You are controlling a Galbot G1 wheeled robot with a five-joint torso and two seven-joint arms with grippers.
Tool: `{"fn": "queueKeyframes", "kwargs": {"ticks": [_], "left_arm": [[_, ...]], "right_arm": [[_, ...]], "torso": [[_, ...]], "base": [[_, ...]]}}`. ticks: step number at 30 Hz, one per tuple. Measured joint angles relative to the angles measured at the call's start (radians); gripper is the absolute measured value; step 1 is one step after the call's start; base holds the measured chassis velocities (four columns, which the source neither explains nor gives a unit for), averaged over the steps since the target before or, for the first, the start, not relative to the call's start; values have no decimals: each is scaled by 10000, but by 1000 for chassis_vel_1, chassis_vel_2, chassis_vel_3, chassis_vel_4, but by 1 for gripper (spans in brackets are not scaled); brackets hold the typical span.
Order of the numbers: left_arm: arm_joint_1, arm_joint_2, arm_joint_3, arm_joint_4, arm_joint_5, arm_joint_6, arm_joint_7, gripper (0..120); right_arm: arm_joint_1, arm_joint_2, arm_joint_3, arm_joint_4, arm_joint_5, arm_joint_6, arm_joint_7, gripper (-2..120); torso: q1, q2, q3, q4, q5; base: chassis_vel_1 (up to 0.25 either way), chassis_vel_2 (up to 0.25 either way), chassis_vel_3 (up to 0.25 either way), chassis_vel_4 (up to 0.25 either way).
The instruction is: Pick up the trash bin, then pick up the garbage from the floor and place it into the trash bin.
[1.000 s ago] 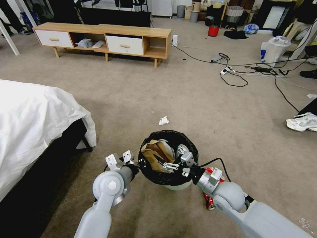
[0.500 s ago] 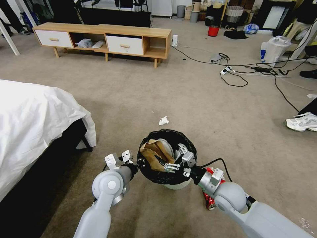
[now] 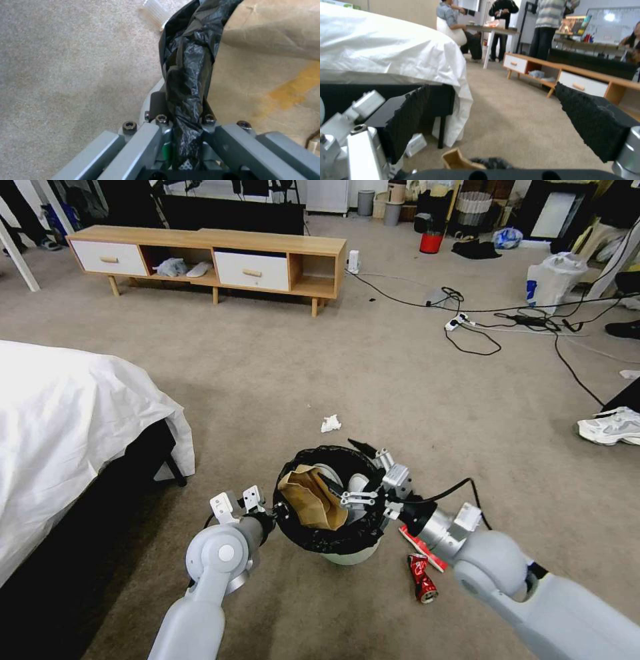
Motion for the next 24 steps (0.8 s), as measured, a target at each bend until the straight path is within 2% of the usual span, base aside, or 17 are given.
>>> {"fn": "queueKeyframes", "kwargs": {"ticks": [8,15,17,19,24], "left_arm": [[77,-42,-60,130,363,-12,116,2],[260,-29,-138,19,549,-24,171,2],[260,-29,-138,19,549,-24,171,2],[368,48,-161,-111,633,-32,186,2],[478,154,-203,-200,760,-68,254,2]], "right_arm": [[-473,-607,904,577,81,-21,-5,100],[-2190,-1494,3352,1220,103,-21,-31,100],[-2190,-1494,3352,1220,103,-21,-31,100],[-3092,-1740,4521,1362,110,-26,-34,100],[-3820,-1772,5330,1493,89,-75,-28,100]], "torso": [[0,0,0,1,1],[0,0,0,-1,1],[0,0,0,-1,1],[0,0,0,0,1],[0,0,-1,0,0]], "base": [[0,0,0,0],[0,0,0,0],[0,0,0,0],[0,0,0,0],[0,0,0,0]]}}
